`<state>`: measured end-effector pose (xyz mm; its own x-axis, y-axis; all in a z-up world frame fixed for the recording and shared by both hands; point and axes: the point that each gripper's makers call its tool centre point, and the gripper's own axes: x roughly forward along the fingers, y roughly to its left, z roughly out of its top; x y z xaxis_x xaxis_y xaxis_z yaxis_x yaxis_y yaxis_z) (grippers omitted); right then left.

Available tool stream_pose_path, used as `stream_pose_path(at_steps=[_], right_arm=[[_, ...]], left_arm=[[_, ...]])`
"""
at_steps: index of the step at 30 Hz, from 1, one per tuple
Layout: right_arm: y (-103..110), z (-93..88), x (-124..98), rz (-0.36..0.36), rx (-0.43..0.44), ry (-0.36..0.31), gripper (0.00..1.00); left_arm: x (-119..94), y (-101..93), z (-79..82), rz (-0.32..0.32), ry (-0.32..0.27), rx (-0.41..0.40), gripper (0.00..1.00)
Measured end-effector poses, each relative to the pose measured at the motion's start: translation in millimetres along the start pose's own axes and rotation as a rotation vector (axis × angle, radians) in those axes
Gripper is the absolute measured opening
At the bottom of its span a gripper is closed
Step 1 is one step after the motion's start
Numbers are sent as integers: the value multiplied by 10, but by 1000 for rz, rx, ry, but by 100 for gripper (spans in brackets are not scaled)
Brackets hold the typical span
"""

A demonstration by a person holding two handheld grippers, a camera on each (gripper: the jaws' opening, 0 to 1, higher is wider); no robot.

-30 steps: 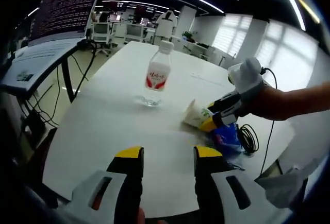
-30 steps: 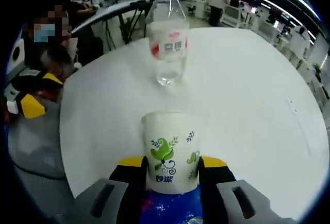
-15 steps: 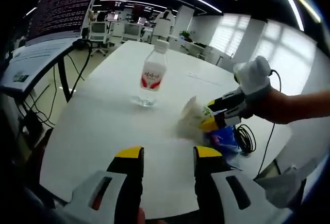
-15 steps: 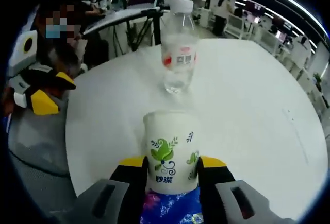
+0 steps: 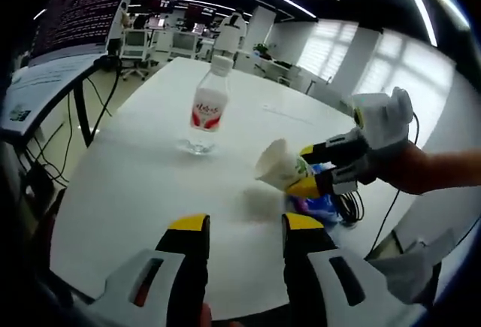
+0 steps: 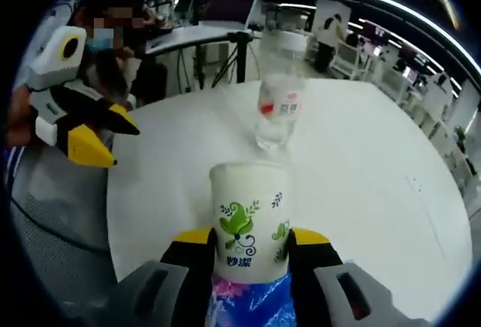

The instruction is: Arrange the tabletop items into an orderly group along one side of the table until the central work area is clear of visible clutter.

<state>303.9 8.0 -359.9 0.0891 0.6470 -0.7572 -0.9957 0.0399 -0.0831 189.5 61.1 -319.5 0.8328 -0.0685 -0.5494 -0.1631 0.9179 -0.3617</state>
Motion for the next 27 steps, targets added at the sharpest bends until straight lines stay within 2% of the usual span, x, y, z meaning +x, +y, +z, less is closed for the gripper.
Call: stream_pose_path(at_steps=[9,20,27], right_arm=[[186,-77,-51,33,-27,-3,37],[475,-78,-174,69,-167,-20,37],[616,-134,-194,89,-221,-19,37]], left_arm=[[33,-114,-2,-35,-3,-8,37],[20,-277,70,-94,-28,-10,36],[31,-425,22,-152,-15,-11,36]])
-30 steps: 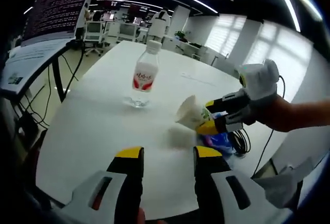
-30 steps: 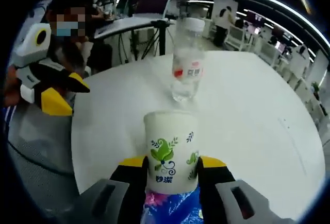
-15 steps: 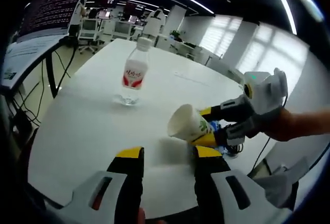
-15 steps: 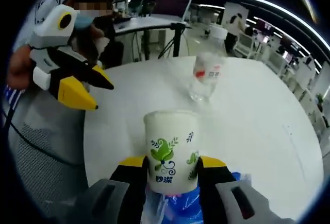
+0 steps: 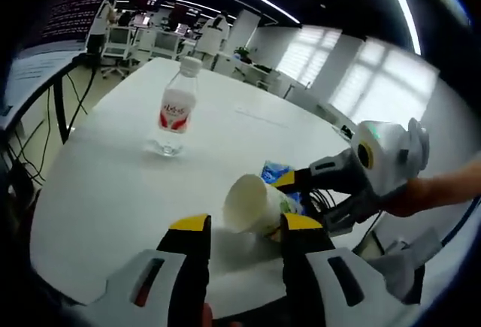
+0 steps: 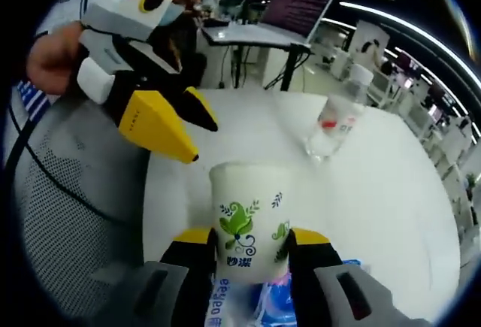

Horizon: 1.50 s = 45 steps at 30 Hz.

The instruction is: Arrange the tabletop items into an orderly group along one side of the table until the central work area is clear of visible clutter.

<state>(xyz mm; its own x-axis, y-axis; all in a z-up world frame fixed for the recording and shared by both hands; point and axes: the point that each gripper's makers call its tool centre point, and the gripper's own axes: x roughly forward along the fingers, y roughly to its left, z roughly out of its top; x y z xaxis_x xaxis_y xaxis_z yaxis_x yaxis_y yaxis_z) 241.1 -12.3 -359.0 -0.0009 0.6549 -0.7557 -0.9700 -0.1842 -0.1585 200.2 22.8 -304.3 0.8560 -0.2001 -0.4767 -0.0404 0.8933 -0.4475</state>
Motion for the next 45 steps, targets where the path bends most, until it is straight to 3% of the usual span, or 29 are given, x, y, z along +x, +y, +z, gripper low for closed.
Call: stream_pose_path(at_steps=[13,25,29,33,35,45], right_arm=[[199,182,-124,-14,-157,-37,37],[339,172,-213,-35,-200,-48,37],[381,181,-279,-41,-198,-55,38],[374,159,-352,-64,-186,-53,38],[359,156,-379,-78,-168,-57,39],[373,27,-497,-85,-105,-53,42]], left_arm=[[82,-228,-160,-111,37,-30,34],[95,-361,-206,-176,46,-57,27],[116,-440,-234,-218,51,-76,20],[108,-674,-159,-318,32,-99,0],[143,-650,-164,-293,36,-87,0],[210,-778,-199,-335,88,-50,0]])
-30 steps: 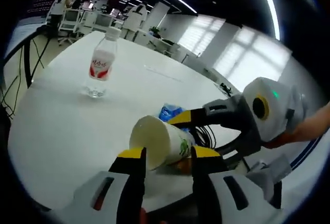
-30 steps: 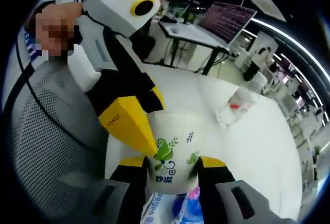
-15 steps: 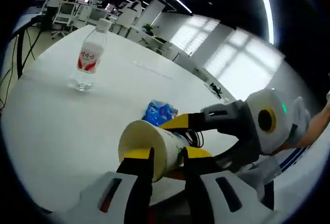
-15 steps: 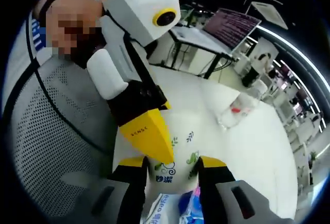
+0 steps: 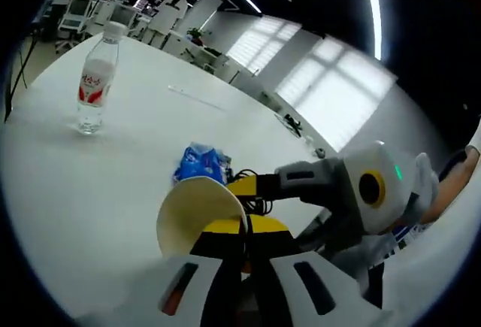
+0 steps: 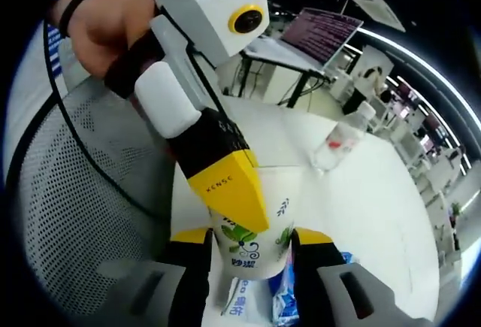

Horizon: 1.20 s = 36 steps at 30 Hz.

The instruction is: Arrange the tabletop items into an orderly group along one side of the table until the central work area is clear of visible clutter.

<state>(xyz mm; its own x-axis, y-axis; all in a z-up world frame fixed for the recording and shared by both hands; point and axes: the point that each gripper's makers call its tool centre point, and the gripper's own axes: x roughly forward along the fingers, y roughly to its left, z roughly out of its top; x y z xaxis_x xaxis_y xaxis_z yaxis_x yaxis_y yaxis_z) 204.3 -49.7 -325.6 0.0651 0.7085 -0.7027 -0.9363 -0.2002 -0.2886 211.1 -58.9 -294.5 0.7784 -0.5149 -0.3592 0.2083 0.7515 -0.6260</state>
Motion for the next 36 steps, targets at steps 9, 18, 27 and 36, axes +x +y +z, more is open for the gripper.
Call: stream_pose_path(at_steps=[9,18,27,36], right_arm=[[1,-131,-99,-5,59,20,50],[21,-321,-188,-18,219,28,63],[-199,-708,-480,-144,504,9,65],[-430,-1059,-786,-263,697,-17,65]], left_arm=[[45,-43,33,-4,21,13,0],[6,26,36,41,79,93,0],[36,104,104,95,145,220,0],[99,190,155,140,191,289,0]])
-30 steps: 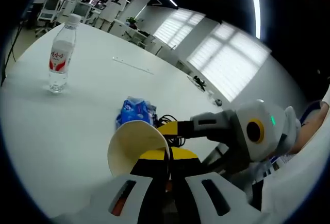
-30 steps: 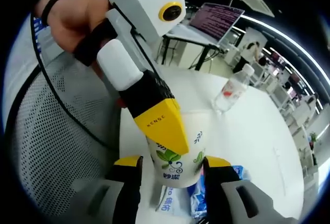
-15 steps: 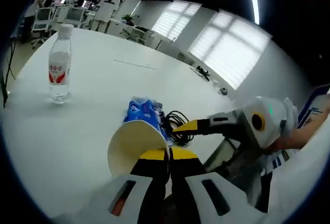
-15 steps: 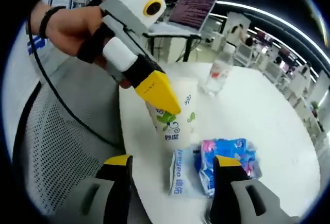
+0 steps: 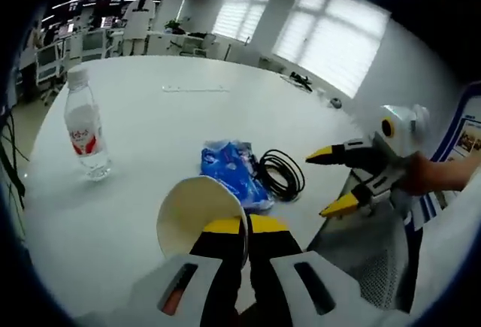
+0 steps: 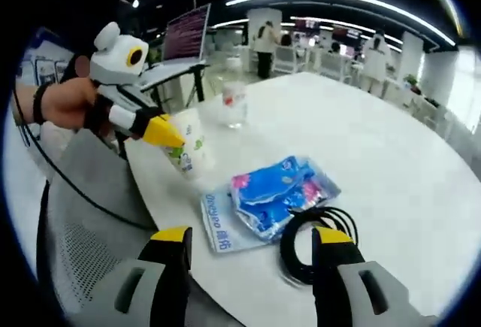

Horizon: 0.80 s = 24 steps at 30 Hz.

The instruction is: Arrange the tabletop items into an orderly group along one side of the table until the central work area is clear of visible clutter.

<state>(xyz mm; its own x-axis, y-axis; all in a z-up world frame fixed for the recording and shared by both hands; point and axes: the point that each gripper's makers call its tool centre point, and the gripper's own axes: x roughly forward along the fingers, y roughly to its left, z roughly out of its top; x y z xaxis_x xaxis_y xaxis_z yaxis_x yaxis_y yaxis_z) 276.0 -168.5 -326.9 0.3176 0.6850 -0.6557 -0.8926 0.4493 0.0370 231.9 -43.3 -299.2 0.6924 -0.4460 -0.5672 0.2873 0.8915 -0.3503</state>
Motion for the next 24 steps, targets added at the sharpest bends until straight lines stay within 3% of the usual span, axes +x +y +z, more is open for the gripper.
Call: stream_pose_path(at_steps=[7,24], right_arm=[[-162,-62,-149,-51,94,-11,64],[-182,-197,-302,-97,186,-2,64]], left_arm=[[28,148,55,37,23,38,0],[172,364,207,83,50,124,0]])
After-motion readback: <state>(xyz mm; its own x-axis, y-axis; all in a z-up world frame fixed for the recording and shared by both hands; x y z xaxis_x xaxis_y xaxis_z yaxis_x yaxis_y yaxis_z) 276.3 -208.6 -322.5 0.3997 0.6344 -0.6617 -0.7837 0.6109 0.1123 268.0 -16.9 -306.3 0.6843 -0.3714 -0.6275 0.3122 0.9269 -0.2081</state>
